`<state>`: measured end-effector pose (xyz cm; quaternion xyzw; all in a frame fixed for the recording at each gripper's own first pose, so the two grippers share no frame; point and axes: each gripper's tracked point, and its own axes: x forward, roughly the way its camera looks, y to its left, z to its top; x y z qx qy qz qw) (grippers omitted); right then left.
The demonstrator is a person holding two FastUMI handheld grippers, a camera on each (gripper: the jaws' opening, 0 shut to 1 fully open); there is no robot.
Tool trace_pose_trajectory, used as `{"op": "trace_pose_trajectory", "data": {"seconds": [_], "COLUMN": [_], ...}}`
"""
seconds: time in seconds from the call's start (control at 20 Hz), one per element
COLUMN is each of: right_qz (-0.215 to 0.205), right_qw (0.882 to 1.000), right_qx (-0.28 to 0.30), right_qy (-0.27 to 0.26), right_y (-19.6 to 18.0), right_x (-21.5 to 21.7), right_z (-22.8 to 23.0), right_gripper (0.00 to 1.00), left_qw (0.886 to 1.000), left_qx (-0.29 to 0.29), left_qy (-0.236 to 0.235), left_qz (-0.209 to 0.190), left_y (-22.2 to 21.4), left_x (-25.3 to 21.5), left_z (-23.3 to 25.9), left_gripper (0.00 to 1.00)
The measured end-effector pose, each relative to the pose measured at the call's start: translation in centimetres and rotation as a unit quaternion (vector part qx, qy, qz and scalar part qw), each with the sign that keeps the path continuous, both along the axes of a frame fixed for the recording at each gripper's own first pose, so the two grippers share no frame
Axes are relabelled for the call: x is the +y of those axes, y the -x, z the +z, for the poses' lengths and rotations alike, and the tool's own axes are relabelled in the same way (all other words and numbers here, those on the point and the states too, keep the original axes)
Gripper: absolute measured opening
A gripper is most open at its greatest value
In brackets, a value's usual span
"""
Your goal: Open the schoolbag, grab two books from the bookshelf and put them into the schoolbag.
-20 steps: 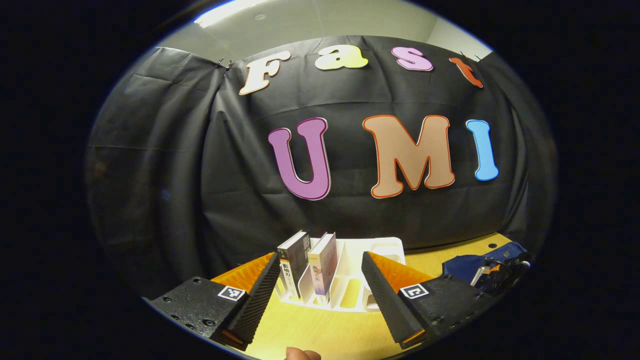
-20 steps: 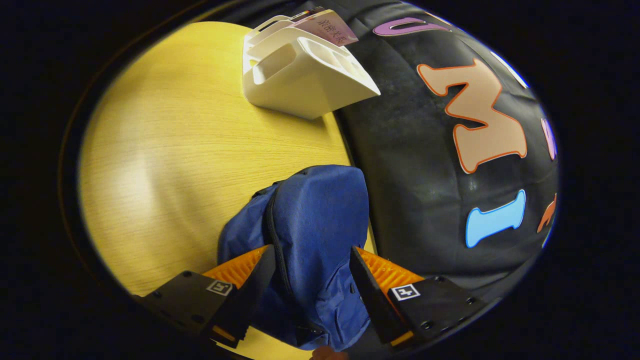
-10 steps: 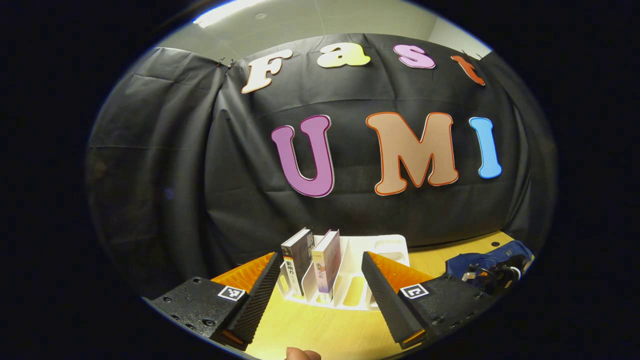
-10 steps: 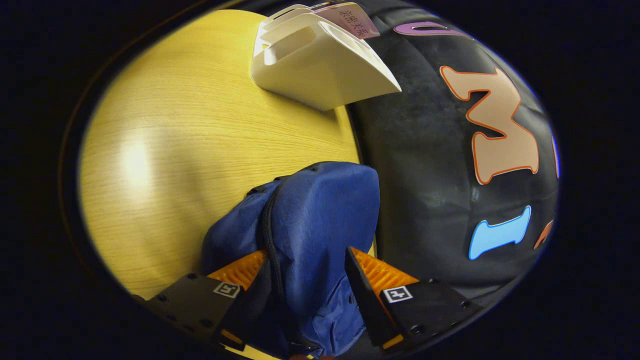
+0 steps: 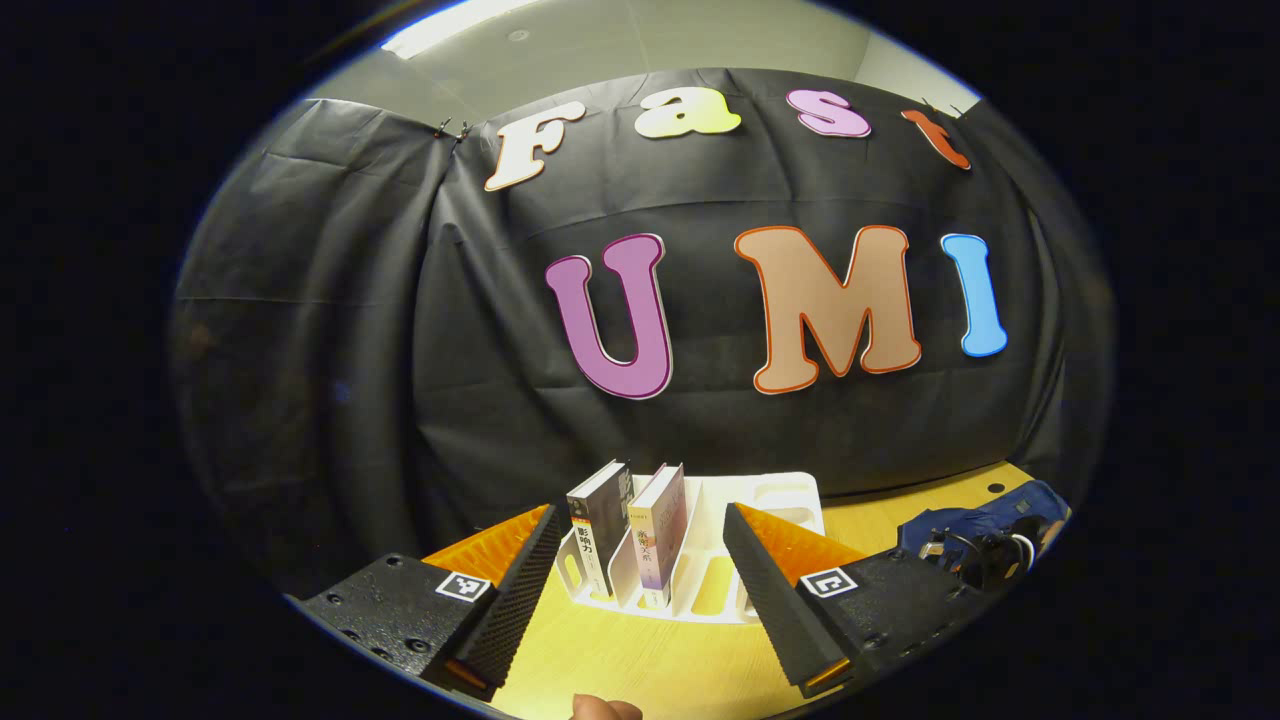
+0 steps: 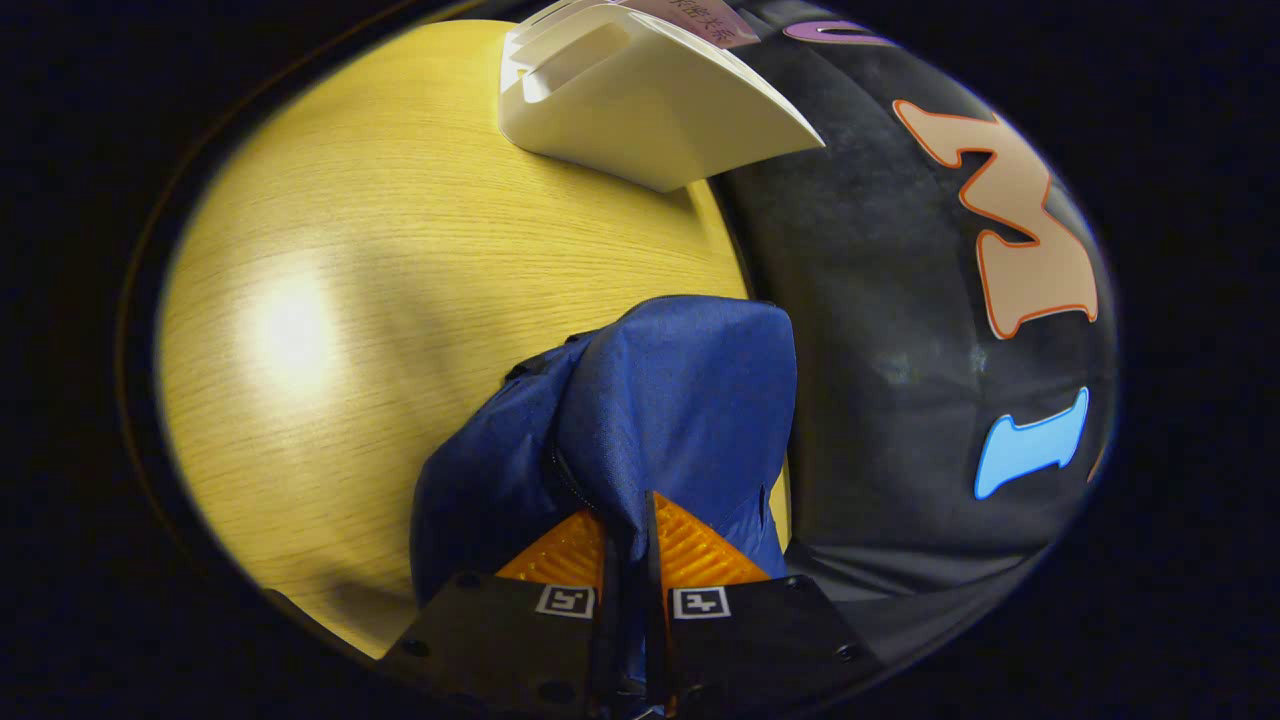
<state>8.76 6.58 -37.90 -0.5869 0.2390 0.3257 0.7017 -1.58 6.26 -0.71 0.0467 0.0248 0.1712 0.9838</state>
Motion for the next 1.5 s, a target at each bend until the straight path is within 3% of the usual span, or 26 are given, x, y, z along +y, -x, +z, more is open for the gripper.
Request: {"op": "trace_pose_trajectory", "data": {"seconds": [0.15, 0.25, 0.45, 0.55, 0.6, 0.65, 0.75, 0.85, 1.0, 1.2, 1.25, 1.35, 1.5], "right_qz": [-0.013, -0.035, -0.08, -0.11, -0.125, -0.141, -0.168, -0.198, -0.237, -0.29, -0.306, -0.341, -0.4], "right_qw": [1.0, 0.998, 0.991, 0.982, 0.974, 0.967, 0.95, 0.931, 0.9, 0.848, 0.832, 0.795, 0.725], "right_qx": [0.015, 0.044, 0.073, 0.084, 0.093, 0.1, 0.106, 0.112, 0.118, 0.128, 0.134, 0.143, 0.161], "right_qy": [-0.015, -0.032, -0.085, -0.132, -0.163, -0.189, -0.241, -0.287, -0.346, -0.424, -0.442, -0.481, -0.537], "right_y": [-0.1, -0.1, -0.6, -1.1, -1.3, -1.6, -2.9, -3.9, -5.3, -6.3, -6.4, -6.7, -7.2], "right_x": [0.0, -0.1, -0.2, -0.3, -0.3, -0.6, -1.0, -1.8, -3.4, -5.3, -5.8, -6.5, -7.9], "right_z": [0.0, 0.0, 0.9, 2.5, 3.4, 4.4, 6.8, 8.8, 11.3, 13.3, 13.6, 13.7, 13.5], "right_gripper": [0.12, 0.0, 0.04, 0.0, 0.08, 0.0, 0.04, 0.08, 0.03, 0.03, 0.08, 0.04, 0.04], "left_qw": [1.0, 1.0, 1.0, 1.0, 1.0, 1.0, 1.0, 1.0, 1.0, 1.0, 1.0, 1.0, 1.0], "left_qx": [0.002, 0.006, 0.001, 0.001, 0.002, 0.003, 0.006, 0.004, 0.003, 0.004, 0.004, 0.008, 0.012], "left_qy": [0.004, 0.006, 0.002, 0.001, 0.002, 0.004, 0.006, 0.001, -0.005, 0.002, 0.002, -0.001, 0.001], "left_qz": [0.003, 0.003, -0.002, -0.004, -0.006, -0.007, -0.009, -0.011, -0.016, -0.02, -0.021, -0.023, -0.025], "left_y": [0.1, 0.0, -0.7, -1.1, -1.2, -1.4, -1.8, -2.2, -3.0, -3.9, -4.1, -4.5, -5.2], "left_x": [0.3, 0.3, 0.4, 0.5, 0.5, 0.6, 0.7, 0.8, 0.8, 0.8, 0.9, 1.0, 1.4], "left_z": [-0.3, -0.6, -0.3, -0.2, -0.2, -0.4, -0.5, -0.3, 0.0, 0.0, -0.1, -0.1, -0.3], "left_gripper": [0.96, 0.96, 0.96, 0.96, 0.96, 0.96, 0.96, 0.96, 0.96, 0.96, 0.96, 0.96, 0.96]}}
